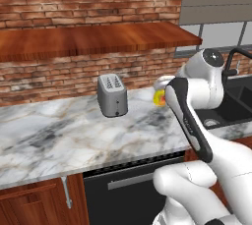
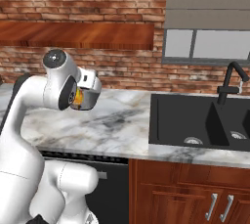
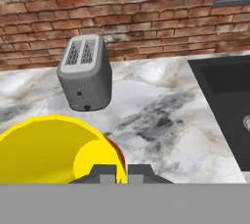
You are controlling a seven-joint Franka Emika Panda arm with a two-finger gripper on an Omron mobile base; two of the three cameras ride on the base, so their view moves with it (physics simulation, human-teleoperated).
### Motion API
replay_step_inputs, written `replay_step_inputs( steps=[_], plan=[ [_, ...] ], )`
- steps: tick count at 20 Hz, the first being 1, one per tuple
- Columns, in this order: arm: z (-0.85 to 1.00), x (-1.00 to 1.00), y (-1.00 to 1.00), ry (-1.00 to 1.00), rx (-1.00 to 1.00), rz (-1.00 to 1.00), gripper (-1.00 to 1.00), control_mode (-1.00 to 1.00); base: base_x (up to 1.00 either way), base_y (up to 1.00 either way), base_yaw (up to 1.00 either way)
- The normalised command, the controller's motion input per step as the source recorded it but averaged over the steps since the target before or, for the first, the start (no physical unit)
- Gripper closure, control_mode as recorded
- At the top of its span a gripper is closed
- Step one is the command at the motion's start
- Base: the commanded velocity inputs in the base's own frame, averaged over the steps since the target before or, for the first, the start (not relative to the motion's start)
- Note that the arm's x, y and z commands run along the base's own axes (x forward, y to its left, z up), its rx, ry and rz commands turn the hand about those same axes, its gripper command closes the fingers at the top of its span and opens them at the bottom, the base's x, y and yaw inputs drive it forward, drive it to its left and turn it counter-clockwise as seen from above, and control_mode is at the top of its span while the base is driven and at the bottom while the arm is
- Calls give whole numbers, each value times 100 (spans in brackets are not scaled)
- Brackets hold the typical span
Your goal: Place the pitcher and cup on the dining counter for serving.
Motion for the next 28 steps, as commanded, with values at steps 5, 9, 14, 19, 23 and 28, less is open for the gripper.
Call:
replay_step_inputs(
  steps=[5,9,14,19,23,28],
  plan=[
    [0,0,0,0,0,0,100,100,-86,-76,27],
    [0,0,0,0,0,0,100,100,-94,-64,71],
    [0,0,0,0,0,0,100,100,-39,-6,99],
    [0,0,0,0,0,0,100,100,-24,0,100],
    [0,0,0,0,0,0,100,100,-34,0,100],
    [0,0,0,0,0,0,100,100,-31,0,100]
  ],
)
